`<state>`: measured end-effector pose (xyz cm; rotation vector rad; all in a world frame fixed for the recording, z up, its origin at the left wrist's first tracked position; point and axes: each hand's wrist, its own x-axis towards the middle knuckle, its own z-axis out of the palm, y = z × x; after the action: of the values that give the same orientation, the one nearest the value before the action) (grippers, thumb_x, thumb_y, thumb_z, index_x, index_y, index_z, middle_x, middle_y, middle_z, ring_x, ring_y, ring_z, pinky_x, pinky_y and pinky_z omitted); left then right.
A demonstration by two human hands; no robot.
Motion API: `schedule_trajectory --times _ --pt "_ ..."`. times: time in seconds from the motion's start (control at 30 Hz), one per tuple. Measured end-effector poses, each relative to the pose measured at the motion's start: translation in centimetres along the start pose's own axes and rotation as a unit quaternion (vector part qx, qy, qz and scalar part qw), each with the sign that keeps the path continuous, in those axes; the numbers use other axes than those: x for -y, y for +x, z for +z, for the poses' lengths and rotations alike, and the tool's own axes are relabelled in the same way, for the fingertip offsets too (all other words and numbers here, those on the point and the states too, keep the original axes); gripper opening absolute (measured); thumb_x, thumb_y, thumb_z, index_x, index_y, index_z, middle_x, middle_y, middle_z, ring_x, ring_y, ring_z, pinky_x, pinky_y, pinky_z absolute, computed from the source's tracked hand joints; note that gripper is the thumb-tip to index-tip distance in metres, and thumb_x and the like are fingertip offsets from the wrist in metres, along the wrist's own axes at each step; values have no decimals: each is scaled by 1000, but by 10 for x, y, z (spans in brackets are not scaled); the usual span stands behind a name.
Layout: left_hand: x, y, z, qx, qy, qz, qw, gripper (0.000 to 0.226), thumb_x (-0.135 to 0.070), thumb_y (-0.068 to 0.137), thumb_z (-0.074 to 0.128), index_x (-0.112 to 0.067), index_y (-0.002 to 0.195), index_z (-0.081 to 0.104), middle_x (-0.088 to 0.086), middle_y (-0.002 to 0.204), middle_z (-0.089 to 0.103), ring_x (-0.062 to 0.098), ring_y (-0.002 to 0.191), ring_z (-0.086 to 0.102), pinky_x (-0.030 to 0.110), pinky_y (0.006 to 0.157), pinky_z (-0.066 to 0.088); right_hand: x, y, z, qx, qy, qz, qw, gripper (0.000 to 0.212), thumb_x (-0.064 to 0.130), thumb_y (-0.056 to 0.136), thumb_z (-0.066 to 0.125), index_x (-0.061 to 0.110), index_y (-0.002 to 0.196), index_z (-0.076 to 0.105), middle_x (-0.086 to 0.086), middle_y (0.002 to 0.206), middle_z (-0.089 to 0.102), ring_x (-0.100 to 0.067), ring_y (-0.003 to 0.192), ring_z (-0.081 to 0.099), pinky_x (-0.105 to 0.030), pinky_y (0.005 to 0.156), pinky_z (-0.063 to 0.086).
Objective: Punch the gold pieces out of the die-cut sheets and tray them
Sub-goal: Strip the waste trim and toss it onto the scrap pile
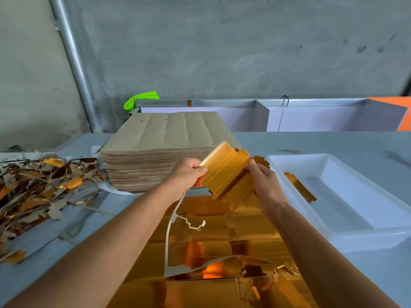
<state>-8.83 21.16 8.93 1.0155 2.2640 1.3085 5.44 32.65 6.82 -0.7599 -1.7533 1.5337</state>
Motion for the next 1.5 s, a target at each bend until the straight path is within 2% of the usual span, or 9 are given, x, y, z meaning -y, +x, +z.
schedule_trajectory --times 0.33,0.43,0.53,0.7,0.87,1.07,1.2,1.37,1.5 --pt "-2 -8 37 -75 66 3 995 36 -24 90 62 -13 60 43 1 60 37 17 59 38 27 57 28 -13 -3 14 2 48 -30 998 7 23 96 56 27 94 61 5 87 70 -16 82 69 -23 62 54" --pt "-1 -9 38 -97 140 30 985 18 -29 86 68 -15 95 61 -3 88 54 16 87 52 27 69 40 -18 -1 14 -15 32 -15 999 13 19 97 53 29 106 53 8 97 64 -13 86 65 -20 61 52" --pt "-2 -8 36 -41 36 -16 998 41 -25 93 60 -19 130 45 -2 114 51 14 100 49 26 76 43 -20 -3 16 10 35 -15 999 35 15 97 53 37 122 41 16 104 57 -10 89 62 -17 54 53" --pt "-4 -9 38 15 -23 -4 1000 32 -16 97 52 -19 129 51 3 121 61 22 107 57 39 91 51 -17 2 23 30 19 -35 999 81 -5 96 41 43 149 3 3 149 31 -25 130 42 -51 99 47" --pt "5 4 21 32 -50 11 998 30 -16 95 55 -21 125 55 -2 115 63 14 95 61 31 81 53 -15 9 34 -8 4 18 1000 35 1 97 46 23 118 62 8 107 57 -15 99 60 -25 73 55" --pt "69 7 -15 -11 300 -36 953 38 -32 91 61 -11 123 56 9 122 59 18 100 56 32 85 49 -33 18 4 -99 -161 6 982 37 0 95 44 16 124 61 -3 126 58 -13 102 50 -29 87 45" --pt "93 -5 -1 7 280 -127 952 82 -55 79 67 -14 143 34 11 141 46 27 125 49 37 94 46 -45 12 -1 -87 -207 19 974 37 -1 96 44 15 125 61 -7 131 56 -24 117 53 -33 90 46" --pt "89 -4 -2 36 162 -145 976 58 1 87 61 -17 138 39 12 97 64 19 73 66 30 63 58 -49 7 -3 -68 -267 -3 961 38 -5 95 43 12 123 62 -9 130 58 -22 113 56 -24 82 44" --pt "86 -1 -35 -22 81 -129 988 52 9 92 43 -15 138 43 14 93 66 18 59 55 22 43 42 -50 5 -5 -70 -302 -8 951 38 -4 95 42 13 124 61 -10 132 56 -25 114 55 -23 79 44"
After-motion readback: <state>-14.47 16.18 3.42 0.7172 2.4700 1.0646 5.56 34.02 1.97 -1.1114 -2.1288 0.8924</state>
